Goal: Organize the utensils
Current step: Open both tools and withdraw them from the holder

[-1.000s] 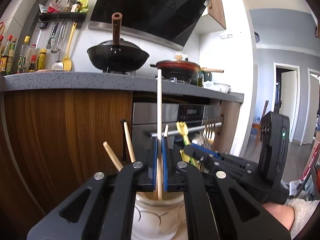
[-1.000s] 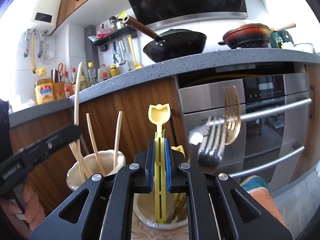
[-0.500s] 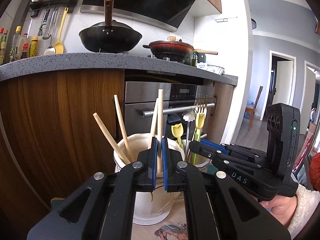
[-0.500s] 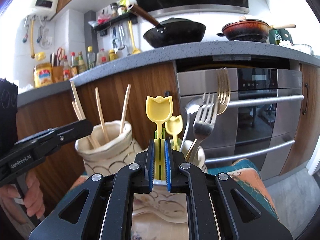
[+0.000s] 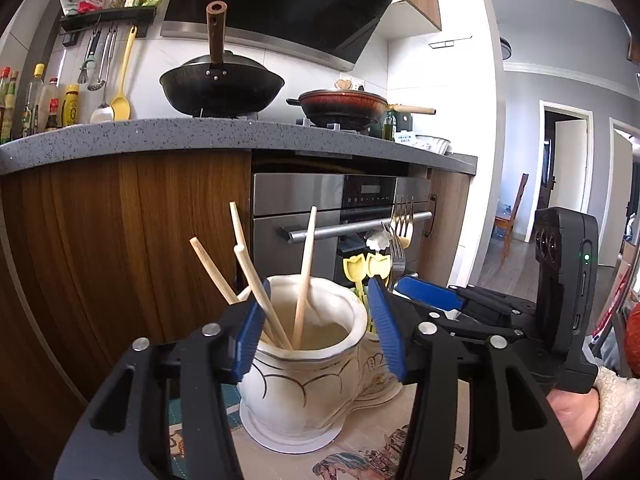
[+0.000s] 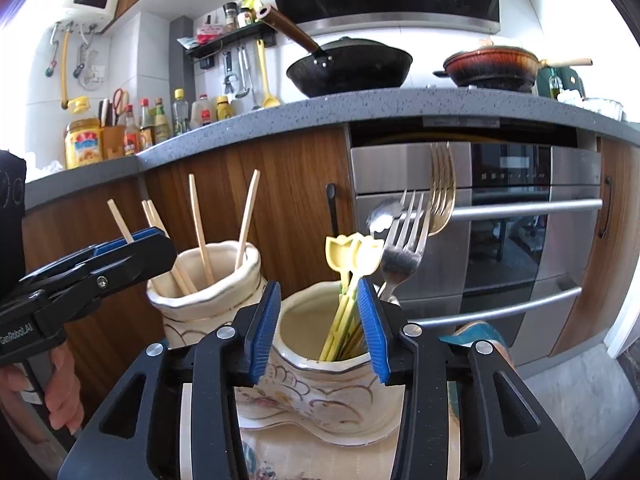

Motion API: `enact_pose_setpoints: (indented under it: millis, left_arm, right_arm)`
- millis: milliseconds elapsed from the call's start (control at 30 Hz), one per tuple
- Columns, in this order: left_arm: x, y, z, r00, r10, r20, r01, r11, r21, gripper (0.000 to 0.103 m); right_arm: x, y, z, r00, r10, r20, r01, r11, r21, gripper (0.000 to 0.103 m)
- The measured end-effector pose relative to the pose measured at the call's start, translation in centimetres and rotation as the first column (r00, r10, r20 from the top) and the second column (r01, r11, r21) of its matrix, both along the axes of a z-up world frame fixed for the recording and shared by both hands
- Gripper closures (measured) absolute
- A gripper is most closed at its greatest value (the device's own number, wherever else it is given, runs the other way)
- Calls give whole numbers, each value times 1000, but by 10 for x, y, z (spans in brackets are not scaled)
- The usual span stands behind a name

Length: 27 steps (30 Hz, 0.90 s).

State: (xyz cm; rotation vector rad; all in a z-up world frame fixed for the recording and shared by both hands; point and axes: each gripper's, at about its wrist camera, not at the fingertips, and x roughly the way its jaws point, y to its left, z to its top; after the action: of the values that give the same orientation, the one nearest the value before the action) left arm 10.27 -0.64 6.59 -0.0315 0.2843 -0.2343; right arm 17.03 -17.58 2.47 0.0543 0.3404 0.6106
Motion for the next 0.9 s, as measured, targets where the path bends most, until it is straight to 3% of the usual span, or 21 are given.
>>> enact_pose_setpoints:
  millis: [167,300,333,400,467,700,900]
  left_arm:
    - [-23,5,0,999,25,20,-25,1000,-18,29]
    - [-43,9,-5,998,59,25,-59,998,-15,16]
    - [-51,10,-8,997,77,30,-77,997,-9,13]
    - [-60,12,-12,994,99,36,-99,995,1,7]
    - [-71,16,-20,990,136,41,-137,991,8,6]
    - [-90,28,-40,980,199,4,-199,980,3,6]
    - [-97,23,-49,979,204,20,-205,977,63,6]
  right_arm:
    - [-25,-13,0,1000,-20,18,21,1000,-9,40]
    - [-46,-22,-5,998,-45,47,47,998,-36,31]
    - [-51,-24,-5,997,-52,56,54,998,-44,23]
    - [-59,-29,-8,996,-63,64,66,997,-48,18]
    - [-65,-34,-11,995,-78,63,81,996,-45,13]
    - [-81,-39,-17,984,-143,106,150,987,-65,10]
    - [-86,-36,-22,978,-162,134,174,982,-80,10]
